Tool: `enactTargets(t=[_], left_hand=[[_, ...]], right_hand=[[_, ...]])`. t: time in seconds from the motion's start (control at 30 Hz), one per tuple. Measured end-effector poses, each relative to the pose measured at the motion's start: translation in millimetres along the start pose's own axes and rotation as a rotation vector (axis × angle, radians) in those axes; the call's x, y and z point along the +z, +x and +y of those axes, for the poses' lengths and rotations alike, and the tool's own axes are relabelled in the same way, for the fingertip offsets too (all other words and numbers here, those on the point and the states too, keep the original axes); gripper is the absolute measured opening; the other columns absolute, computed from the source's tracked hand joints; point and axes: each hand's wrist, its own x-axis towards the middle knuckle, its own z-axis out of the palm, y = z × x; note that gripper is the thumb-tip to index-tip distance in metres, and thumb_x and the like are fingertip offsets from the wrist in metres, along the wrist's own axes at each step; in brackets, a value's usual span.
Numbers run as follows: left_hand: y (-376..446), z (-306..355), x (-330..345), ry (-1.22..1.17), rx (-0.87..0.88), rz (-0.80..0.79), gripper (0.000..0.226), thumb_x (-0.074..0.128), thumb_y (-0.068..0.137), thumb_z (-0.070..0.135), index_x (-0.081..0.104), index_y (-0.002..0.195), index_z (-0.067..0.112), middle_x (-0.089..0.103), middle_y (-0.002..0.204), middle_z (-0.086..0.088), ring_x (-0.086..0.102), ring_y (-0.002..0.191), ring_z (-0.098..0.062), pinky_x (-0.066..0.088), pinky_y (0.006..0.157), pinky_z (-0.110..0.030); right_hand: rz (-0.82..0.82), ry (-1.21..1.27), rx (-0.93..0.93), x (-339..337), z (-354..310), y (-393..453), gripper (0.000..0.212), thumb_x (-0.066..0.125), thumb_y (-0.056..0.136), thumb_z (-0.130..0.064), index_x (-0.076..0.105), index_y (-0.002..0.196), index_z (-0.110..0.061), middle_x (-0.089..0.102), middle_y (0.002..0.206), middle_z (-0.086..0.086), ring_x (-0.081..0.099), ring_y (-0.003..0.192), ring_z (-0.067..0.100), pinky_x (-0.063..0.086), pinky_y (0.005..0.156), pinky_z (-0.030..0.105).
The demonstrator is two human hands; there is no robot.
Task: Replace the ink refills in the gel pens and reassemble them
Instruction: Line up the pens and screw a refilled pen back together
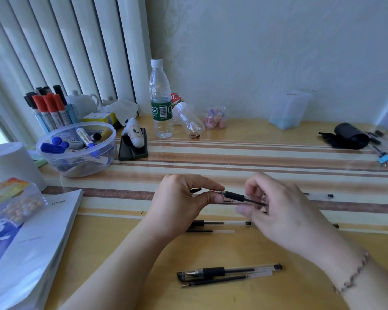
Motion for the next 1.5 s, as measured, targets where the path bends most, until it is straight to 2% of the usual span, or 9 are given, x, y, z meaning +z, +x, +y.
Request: enactTargets(t=[0.17, 0.4, 0.53, 0.6, 0.7, 0.97, 1.17, 1.33, 1.5], left_hand=[[0, -2, -1, 0.023, 0.052, -0.026, 0.008, 0.078, 0.077, 0.031, 0.079, 0.085, 0.028, 0.077, 0.082, 0.015, 0.07, 0.081, 0.001, 0.057, 0.074, -0.03], [-1, 1, -7, 0.049, -0.016, -0.208, 0.023, 0.058, 0.092, 0.032, 0.059, 0.115, 0.028, 0.059, 0.083, 0.011, 0.051, 0.061, -0.002, 0.038, 0.059, -0.015], [-3, -2, -10, 0.128, 0.012, -0.313, 0.043, 0.032, 0.098, -0.001, 0.04, 0.132, 0.023, 0.059, 0.111, 0.009, 0.054, 0.087, 0.005, 0.042, 0.074, -0.01], [-2, -2, -9, 0.135, 0.03, -0.322, 0.044, 0.037, 0.098, -0.002, 0.039, 0.136, 0.023, 0.064, 0.116, 0.011, 0.054, 0.105, 0.003, 0.043, 0.085, -0.012], [-2, -1, -7, 0.117, 0.011, -0.338, 0.043, 0.046, 0.099, 0.006, 0.039, 0.136, 0.026, 0.068, 0.115, 0.014, 0.056, 0.108, 0.0, 0.042, 0.087, -0.008], [-1, 2, -7, 0.055, 0.024, -0.264, 0.04, 0.05, 0.099, 0.014, 0.04, 0.134, 0.029, 0.071, 0.104, 0.018, 0.061, 0.105, -0.001, 0.049, 0.093, -0.029], [-3, 6, -5, 0.038, 0.056, -0.294, 0.04, 0.049, 0.1, 0.016, 0.04, 0.136, 0.029, 0.071, 0.103, 0.016, 0.061, 0.105, -0.001, 0.049, 0.093, -0.027], [-3, 8, -7, 0.008, 0.059, -0.296, 0.041, 0.048, 0.1, 0.015, 0.039, 0.137, 0.03, 0.071, 0.102, 0.015, 0.062, 0.1, -0.004, 0.048, 0.087, -0.025], [-7, 13, -3, 0.01, 0.111, -0.39, 0.043, 0.047, 0.1, 0.011, 0.039, 0.138, 0.028, 0.07, 0.099, 0.01, 0.055, 0.065, 0.008, 0.037, 0.061, -0.009]], right_hand=[[0.042, -0.065, -0.025, 2, 5, 0, 0.041, 0.033, 0.091, -0.052, 0.067, 0.08, -0.032, 0.052, 0.047, -0.028, 0.052, 0.046, -0.008, 0.038, 0.045, 0.018], [0.072, -0.062, -0.038, -2, 7, -1, 0.02, 0.043, 0.094, -0.042, 0.057, 0.083, -0.033, 0.054, 0.053, -0.012, 0.052, 0.048, 0.008, 0.038, 0.042, 0.022], [0.103, -0.043, -0.029, -4, 5, -1, 0.005, 0.055, 0.089, -0.032, 0.059, 0.092, -0.032, 0.062, 0.074, -0.02, 0.056, 0.062, -0.003, 0.043, 0.051, 0.02], [0.107, -0.118, -0.043, -3, 5, -1, 0.007, 0.062, 0.087, -0.029, 0.062, 0.094, -0.03, 0.064, 0.082, -0.021, 0.047, 0.065, -0.014, 0.033, 0.054, 0.011], [0.096, -0.144, -0.031, -4, 5, -1, 0.01, 0.064, 0.086, -0.029, 0.064, 0.096, -0.03, 0.065, 0.087, -0.02, 0.049, 0.073, -0.007, 0.03, 0.059, 0.009], [0.196, -0.154, -0.05, -11, 13, 0, 0.01, 0.065, 0.084, -0.025, 0.067, 0.094, -0.025, 0.067, 0.088, -0.017, 0.054, 0.083, 0.012, 0.041, 0.063, 0.028], [0.181, -0.179, -0.077, -10, 16, 1, 0.011, 0.067, 0.083, -0.025, 0.068, 0.094, -0.025, 0.067, 0.087, -0.017, 0.055, 0.081, 0.016, 0.044, 0.066, 0.032], [0.185, -0.187, -0.103, -12, 19, 1, 0.01, 0.066, 0.083, -0.029, 0.07, 0.093, -0.028, 0.067, 0.084, -0.017, 0.053, 0.079, 0.016, 0.043, 0.068, 0.034], [0.126, -0.179, -0.147, -7, 13, 1, 0.014, 0.061, 0.085, -0.033, 0.071, 0.094, -0.029, 0.068, 0.081, -0.02, 0.059, 0.078, 0.011, 0.044, 0.072, 0.036]])
